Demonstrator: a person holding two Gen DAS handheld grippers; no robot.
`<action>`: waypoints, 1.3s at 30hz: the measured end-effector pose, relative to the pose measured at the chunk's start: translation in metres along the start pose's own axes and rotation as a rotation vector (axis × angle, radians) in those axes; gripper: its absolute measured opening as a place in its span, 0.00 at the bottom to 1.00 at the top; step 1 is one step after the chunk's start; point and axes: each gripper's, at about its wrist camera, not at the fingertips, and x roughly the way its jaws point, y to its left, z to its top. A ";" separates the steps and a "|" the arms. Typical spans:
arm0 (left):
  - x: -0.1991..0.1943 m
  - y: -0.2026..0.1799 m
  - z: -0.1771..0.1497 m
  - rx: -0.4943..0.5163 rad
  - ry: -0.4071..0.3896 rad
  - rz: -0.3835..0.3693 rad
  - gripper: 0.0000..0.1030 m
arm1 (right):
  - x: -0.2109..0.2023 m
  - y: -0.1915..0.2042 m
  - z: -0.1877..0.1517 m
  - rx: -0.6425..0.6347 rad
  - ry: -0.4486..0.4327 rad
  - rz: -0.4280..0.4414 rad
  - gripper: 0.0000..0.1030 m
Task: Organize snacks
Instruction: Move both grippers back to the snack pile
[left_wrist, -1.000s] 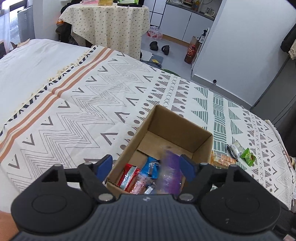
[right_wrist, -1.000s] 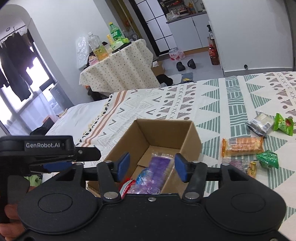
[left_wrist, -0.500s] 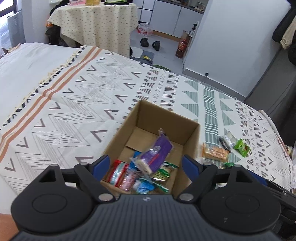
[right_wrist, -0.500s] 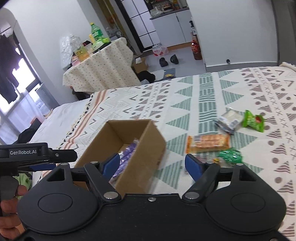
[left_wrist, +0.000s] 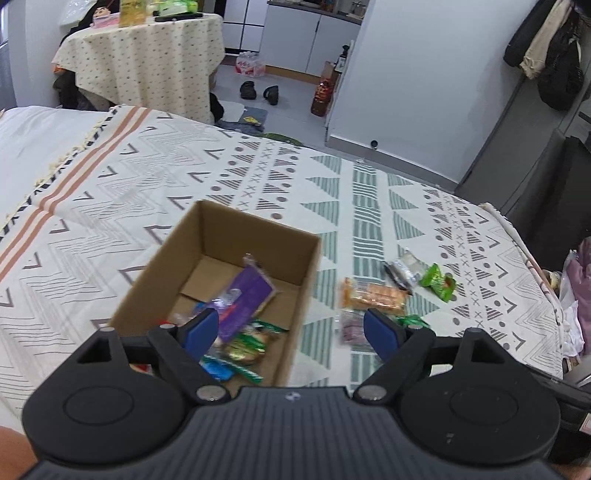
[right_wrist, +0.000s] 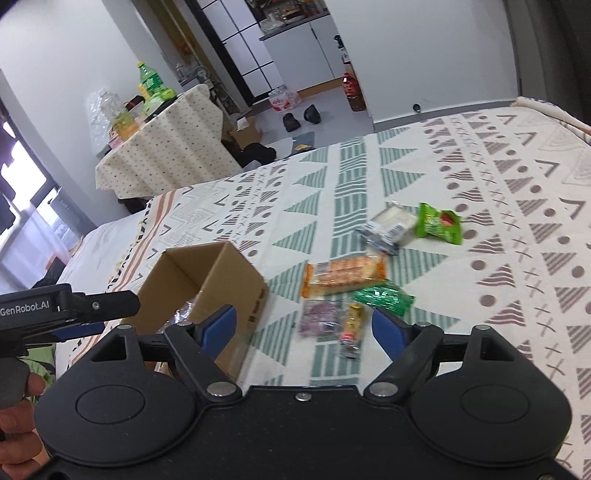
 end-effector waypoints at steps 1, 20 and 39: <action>0.002 -0.005 -0.001 0.004 -0.001 -0.006 0.82 | -0.001 -0.004 0.000 0.008 0.001 -0.001 0.78; 0.046 -0.074 -0.013 0.066 0.015 -0.043 0.82 | 0.007 -0.068 0.006 0.208 -0.028 -0.011 0.77; 0.123 -0.088 -0.021 0.062 0.120 -0.048 0.67 | 0.054 -0.098 0.006 0.342 0.002 -0.022 0.69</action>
